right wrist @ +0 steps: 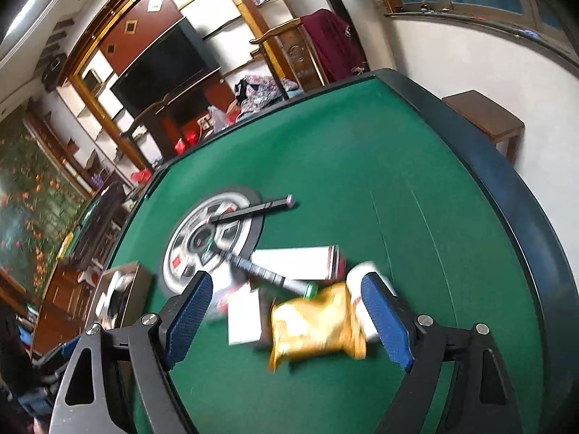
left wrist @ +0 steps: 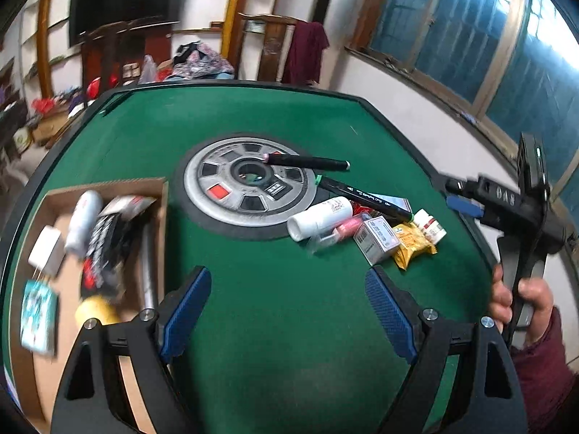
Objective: Organize objects
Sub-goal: 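Move both open tools back over the remaining items on the table, then grasp a white pill bottle with the left tool and lift it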
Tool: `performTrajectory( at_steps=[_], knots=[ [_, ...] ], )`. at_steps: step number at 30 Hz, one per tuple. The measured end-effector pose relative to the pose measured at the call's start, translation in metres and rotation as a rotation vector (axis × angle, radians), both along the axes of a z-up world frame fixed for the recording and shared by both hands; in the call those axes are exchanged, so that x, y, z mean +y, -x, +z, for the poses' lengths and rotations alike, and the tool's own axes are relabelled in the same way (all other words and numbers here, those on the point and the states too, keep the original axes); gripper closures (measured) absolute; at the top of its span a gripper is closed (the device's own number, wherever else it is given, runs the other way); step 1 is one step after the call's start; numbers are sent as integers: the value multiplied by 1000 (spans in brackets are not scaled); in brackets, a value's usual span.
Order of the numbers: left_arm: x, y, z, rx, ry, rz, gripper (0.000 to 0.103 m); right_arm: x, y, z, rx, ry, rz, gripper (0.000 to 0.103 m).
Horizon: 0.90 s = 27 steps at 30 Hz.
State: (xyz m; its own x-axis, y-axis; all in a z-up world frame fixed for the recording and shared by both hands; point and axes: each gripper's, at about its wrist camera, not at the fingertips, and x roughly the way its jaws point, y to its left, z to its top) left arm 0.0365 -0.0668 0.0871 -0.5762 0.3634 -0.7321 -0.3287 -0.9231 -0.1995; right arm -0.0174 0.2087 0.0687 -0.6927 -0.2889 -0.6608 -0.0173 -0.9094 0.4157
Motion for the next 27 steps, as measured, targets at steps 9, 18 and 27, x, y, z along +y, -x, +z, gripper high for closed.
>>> performTrajectory(
  at_steps=[9, 18, 27],
  knots=[
    [66, 58, -21, 43, 187, -149, 17, 25, 40, -27, 9, 20, -74, 15],
    [91, 90, -42, 27, 181, -297, 26, 32, 40, -36, -31, 72, -68, 15],
    [90, 113, -58, -6, 211, -256, 29, 30, 41, -43, -57, 84, -60, 14]
  ],
)
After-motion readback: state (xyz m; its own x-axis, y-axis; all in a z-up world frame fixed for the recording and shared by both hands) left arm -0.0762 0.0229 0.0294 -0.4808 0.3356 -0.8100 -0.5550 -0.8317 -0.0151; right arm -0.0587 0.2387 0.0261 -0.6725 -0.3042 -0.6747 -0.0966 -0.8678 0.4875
